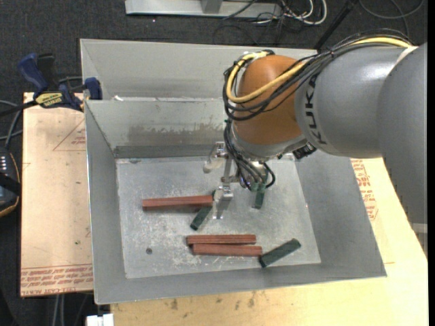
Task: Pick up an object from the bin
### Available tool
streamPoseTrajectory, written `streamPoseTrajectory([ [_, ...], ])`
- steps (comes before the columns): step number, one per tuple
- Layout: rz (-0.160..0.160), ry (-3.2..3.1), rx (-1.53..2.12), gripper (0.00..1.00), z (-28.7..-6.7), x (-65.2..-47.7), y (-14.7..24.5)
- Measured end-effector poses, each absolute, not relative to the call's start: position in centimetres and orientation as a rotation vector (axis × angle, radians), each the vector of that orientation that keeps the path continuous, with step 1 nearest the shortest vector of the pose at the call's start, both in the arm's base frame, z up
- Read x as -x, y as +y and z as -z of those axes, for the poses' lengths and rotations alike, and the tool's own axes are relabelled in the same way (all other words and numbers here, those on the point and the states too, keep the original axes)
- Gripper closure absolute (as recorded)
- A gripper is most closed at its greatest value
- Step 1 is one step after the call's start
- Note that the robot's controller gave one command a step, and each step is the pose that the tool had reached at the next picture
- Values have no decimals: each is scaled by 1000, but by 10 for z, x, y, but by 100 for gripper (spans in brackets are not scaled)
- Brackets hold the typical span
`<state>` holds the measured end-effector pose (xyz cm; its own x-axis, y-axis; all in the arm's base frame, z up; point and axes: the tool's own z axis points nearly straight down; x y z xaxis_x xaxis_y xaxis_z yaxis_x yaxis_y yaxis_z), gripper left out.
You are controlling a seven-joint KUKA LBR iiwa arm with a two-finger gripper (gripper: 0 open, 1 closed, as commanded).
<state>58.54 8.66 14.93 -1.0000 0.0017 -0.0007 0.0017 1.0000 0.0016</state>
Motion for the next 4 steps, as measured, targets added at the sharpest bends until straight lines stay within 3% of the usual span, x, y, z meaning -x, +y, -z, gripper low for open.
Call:
streamPoseTrajectory([
  [1,-3,3141,-3,0,-149,-585,87],
  [2,-11,3116,171,100,-87,-624,87],
  [3,-11,3115,170,100,-87,-624,87],
  [4,-2,3129,243,100,-174,-620,76],
])
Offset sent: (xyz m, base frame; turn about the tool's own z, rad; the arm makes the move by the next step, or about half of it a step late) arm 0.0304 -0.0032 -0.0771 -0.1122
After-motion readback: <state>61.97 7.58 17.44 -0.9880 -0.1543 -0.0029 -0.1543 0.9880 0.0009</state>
